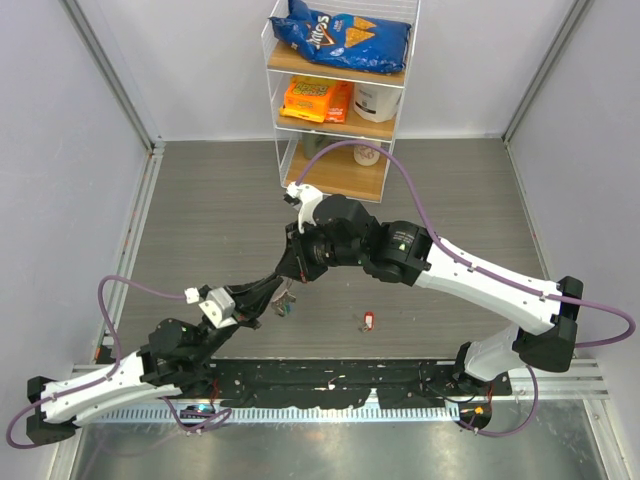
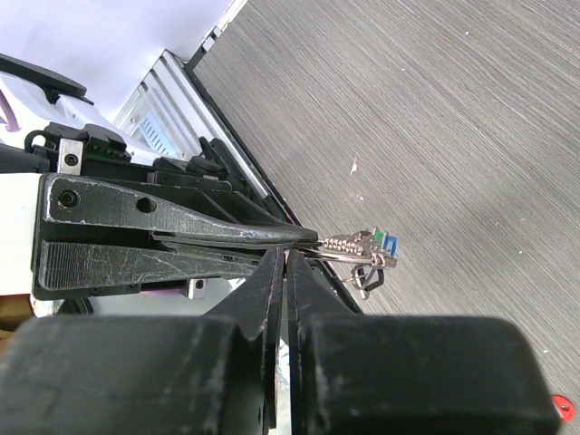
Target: Put the keys on the keyring
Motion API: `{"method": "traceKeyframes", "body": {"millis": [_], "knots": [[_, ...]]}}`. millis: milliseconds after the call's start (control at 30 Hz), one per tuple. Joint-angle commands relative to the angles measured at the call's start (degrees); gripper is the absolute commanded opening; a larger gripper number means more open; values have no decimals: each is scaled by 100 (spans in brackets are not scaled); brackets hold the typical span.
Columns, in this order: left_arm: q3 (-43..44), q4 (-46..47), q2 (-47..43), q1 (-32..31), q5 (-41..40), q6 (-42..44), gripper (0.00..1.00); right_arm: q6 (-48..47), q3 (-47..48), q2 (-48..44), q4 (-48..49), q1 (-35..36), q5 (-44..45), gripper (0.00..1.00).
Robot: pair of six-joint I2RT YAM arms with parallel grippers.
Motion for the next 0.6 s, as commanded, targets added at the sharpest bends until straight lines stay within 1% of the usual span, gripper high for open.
{"method": "traceKeyframes", "body": {"millis": [0,233,400,567], "knots": [[50,283,-68,-14,54,-50,0,17,166,-67,196,2,104,6],[76,196,-112,-14,-34,-94,0,43,113,-76,240,2,86,6],[93,151,-68,-14,-244,-147,0,43,43,-102,301,2,78,6],[164,107,55,-23,-140,-112,0,69,-1,-85,337,11,34,6]]}}
